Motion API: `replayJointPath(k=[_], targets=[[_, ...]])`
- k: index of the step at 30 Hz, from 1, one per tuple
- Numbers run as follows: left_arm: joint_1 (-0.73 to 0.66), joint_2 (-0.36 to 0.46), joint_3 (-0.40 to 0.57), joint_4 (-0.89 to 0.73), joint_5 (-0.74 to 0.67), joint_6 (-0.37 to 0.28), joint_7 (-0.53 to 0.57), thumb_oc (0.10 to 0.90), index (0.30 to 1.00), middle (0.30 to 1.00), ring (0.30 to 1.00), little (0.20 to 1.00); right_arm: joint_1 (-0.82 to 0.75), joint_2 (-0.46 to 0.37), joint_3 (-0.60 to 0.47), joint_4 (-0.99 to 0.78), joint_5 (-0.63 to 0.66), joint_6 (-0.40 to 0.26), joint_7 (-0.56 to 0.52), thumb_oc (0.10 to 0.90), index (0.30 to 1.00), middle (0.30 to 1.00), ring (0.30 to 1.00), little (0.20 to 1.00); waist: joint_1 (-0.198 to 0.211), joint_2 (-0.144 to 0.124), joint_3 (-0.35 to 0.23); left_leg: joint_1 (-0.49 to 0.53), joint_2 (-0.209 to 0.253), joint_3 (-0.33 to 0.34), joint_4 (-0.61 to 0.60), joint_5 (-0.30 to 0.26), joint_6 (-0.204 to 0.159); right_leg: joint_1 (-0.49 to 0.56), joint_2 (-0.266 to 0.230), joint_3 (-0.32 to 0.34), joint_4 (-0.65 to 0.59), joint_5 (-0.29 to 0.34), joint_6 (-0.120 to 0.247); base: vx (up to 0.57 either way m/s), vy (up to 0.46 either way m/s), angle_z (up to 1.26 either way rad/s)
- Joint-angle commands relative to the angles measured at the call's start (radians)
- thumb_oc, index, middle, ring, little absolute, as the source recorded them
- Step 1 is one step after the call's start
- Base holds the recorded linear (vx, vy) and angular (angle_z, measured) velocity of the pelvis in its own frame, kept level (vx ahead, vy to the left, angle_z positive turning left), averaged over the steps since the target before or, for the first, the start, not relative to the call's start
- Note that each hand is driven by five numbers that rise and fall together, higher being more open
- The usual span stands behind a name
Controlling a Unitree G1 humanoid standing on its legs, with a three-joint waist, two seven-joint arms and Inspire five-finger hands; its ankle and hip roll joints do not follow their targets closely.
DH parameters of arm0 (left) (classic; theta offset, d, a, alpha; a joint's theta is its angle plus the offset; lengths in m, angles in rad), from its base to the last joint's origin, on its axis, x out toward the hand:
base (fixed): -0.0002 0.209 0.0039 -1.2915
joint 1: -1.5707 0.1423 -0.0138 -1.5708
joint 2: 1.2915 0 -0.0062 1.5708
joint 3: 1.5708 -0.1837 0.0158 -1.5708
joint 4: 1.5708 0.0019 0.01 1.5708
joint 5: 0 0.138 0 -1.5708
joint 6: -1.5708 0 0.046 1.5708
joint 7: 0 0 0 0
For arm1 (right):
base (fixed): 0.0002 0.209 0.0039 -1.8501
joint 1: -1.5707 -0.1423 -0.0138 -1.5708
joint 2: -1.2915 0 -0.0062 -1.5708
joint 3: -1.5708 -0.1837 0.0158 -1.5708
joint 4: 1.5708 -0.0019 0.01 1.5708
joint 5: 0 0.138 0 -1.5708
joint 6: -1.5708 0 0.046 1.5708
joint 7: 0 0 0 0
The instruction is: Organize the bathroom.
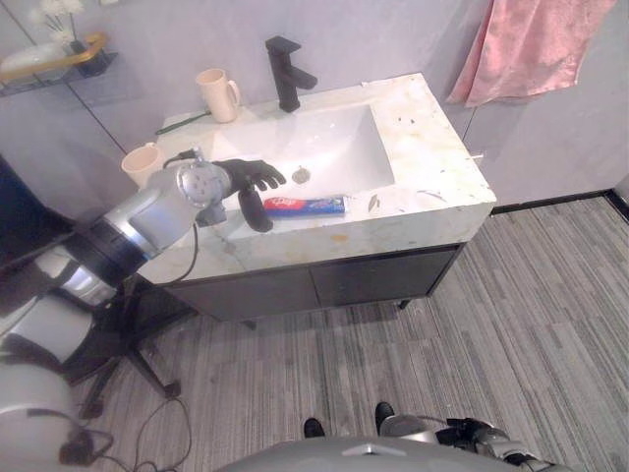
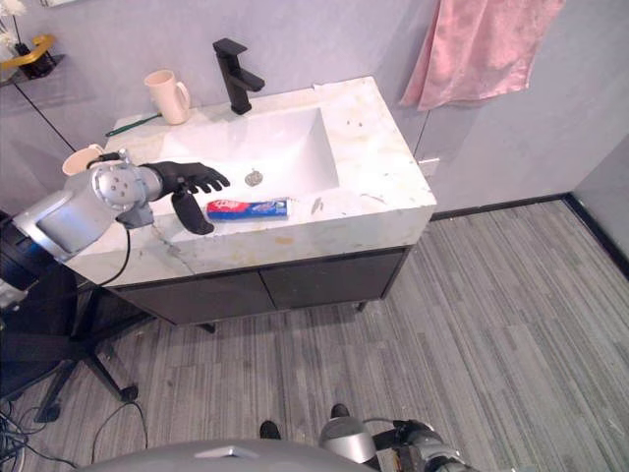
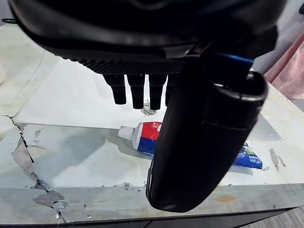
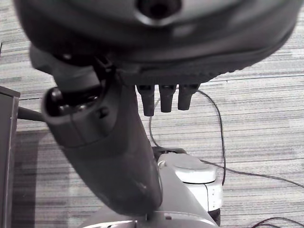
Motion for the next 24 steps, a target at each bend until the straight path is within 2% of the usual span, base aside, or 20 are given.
replayJointPath(k=[1, 24], targets=[[-0.134, 0.054, 0.115, 0.053, 0.068, -0.011, 0.078, 0.8, 0.9, 0.9, 0.9, 0.9, 0.003, -0.047, 0.021, 0.014, 0.032, 0.007, 0.013, 0.8, 0.9, 0.9, 0.9, 0.9, 0.011, -0.021, -0.052, 0.016, -0.018, 0.097, 0.074, -0.087, 0.01, -0.024, 0.003, -0.034, 0.1, -0.157, 0.068, 0.0, 0.0, 0.0], [-0.042, -0.01, 0.156, 0.078, 0.065, -0.013, 0.113, 0.8, 0.9, 0.9, 0.9, 0.9, 0.01, -0.047, 0.018, 0.009, 0.025, 0.004, 0.018, 0.8, 0.9, 0.9, 0.9, 0.9, 0.007, -0.023, -0.055, 0.01, -0.016, 0.096, 0.083, -0.09, 0.008, -0.025, 0.002, -0.036, 0.104, -0.161, 0.062, 0.0, 0.0, 0.0]])
